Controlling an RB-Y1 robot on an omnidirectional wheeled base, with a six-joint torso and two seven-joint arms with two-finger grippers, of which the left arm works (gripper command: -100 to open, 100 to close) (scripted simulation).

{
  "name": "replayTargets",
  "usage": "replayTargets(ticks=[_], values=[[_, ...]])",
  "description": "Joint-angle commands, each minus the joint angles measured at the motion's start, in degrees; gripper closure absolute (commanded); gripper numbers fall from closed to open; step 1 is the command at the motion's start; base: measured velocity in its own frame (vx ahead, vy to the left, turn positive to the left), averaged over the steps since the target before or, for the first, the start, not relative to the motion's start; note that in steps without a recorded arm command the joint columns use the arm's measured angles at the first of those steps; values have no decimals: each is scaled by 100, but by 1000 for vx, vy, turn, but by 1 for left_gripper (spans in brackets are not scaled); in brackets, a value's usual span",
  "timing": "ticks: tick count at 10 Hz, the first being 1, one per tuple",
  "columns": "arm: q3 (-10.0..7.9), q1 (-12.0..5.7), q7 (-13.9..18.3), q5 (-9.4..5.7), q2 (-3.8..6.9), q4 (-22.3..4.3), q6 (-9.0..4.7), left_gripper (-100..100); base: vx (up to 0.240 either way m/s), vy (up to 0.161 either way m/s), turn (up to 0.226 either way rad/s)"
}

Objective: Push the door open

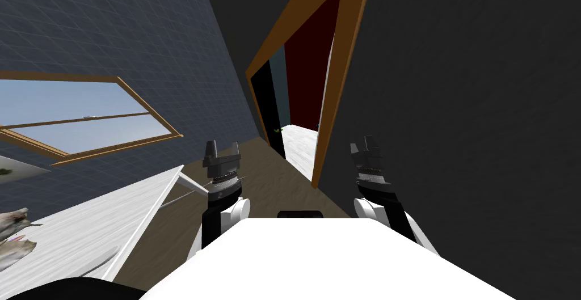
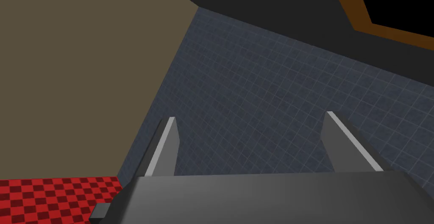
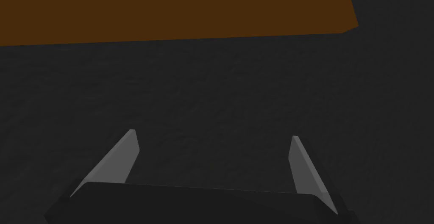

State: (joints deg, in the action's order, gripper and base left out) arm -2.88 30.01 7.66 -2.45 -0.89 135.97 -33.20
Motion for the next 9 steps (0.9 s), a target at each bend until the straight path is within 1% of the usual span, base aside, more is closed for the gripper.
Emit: replayTargets(ticks=[1,2,5,6,7,9], values=[[62,-74,23,27,74,-186,-30,-100,-12,48,-8],[78,-94,29,34,90,-235,-38,-100,131,59,-22],[180,-217,67,79,190,-542,-89,-100,163,55,-15],[227,-274,84,99,227,-684,-112,-100,173,56,-17],[251,-302,93,109,246,-754,-123,-100,134,64,-15],[350,-421,129,152,320,-1052,-172,-100,133,88,-20]])
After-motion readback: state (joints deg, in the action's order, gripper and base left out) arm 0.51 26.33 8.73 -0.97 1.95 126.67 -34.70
